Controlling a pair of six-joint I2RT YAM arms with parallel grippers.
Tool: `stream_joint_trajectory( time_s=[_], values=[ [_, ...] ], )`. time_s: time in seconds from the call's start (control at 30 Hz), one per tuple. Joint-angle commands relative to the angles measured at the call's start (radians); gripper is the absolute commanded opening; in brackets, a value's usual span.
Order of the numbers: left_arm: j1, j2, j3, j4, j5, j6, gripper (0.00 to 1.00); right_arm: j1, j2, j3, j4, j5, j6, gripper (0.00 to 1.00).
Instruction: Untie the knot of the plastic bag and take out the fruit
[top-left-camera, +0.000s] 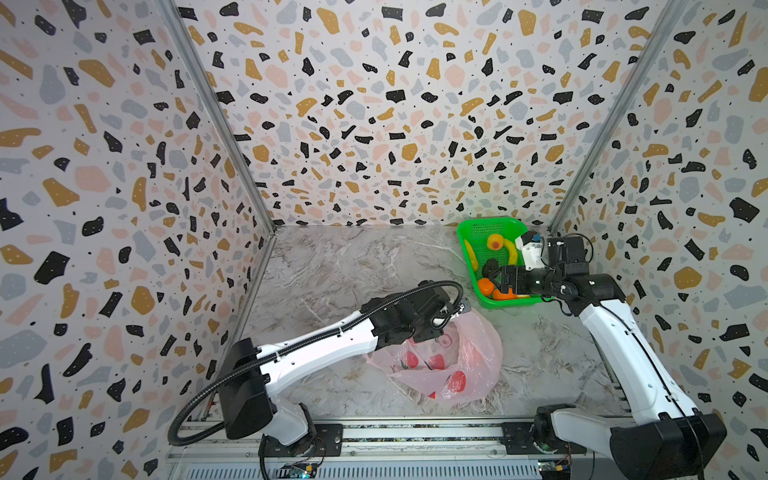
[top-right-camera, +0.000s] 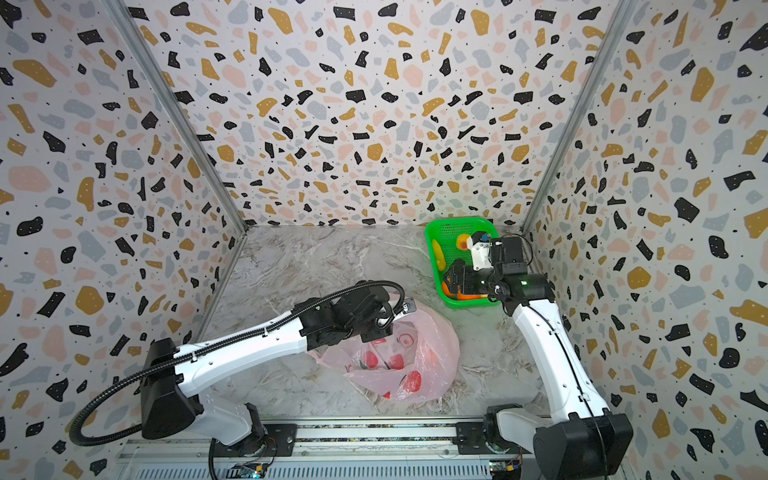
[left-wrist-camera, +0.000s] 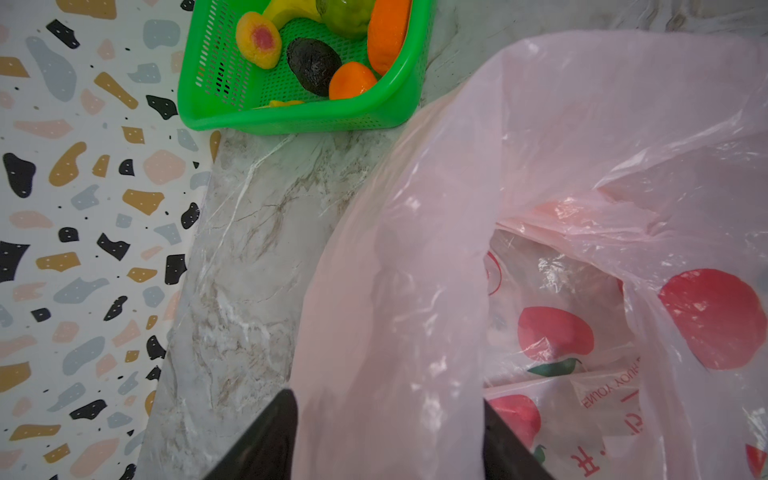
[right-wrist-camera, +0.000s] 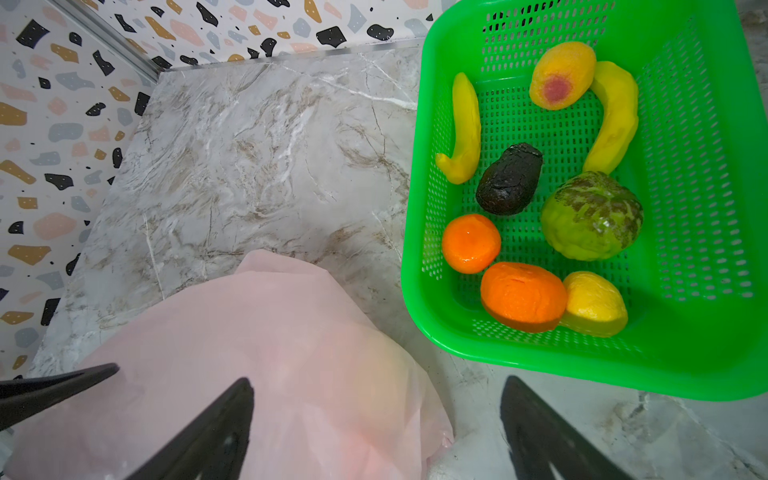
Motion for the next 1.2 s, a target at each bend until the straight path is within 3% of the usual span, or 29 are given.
stream_joint_trajectory(
  time_s=[0.0,0.07,0.33,0.63,0.8,0.97,1.17],
  values=[
    [0.032,0.009,0.028,0.029,0.013,-0.022,0.21,0.004,-0.036,0.041,-0.020,-0.033,0.005,0.94],
    [0.044,-0.003,0.020,0.034,-0.015,-0.043,0.01,0.012,-0.050,0.046,-0.026,-0.068,0.000,0.94],
    [0.085,-0.017,0.084,-0.124,-0.080,-0.203,0.00,0.256,-0.123,0.031,-0.049,-0.081,0.061,0.92],
    [0.188,-0.005,0.218,-0.339,-0.074,-0.392,0.00,0.529,-0.249,-0.136,-0.010,-0.090,0.175,0.90],
    [0.211,-0.043,0.211,-0.337,-0.028,-0.449,0.00,0.722,-0.297,-0.269,0.108,-0.012,0.287,0.88],
    [0.224,-0.077,0.188,-0.286,0.047,-0.494,0.00,0.933,-0.166,-0.306,0.226,0.161,0.297,0.88],
    [0.247,-0.127,0.147,-0.201,0.166,-0.566,0.00,1.015,-0.048,-0.381,0.487,0.302,0.331,0.89]
  ],
)
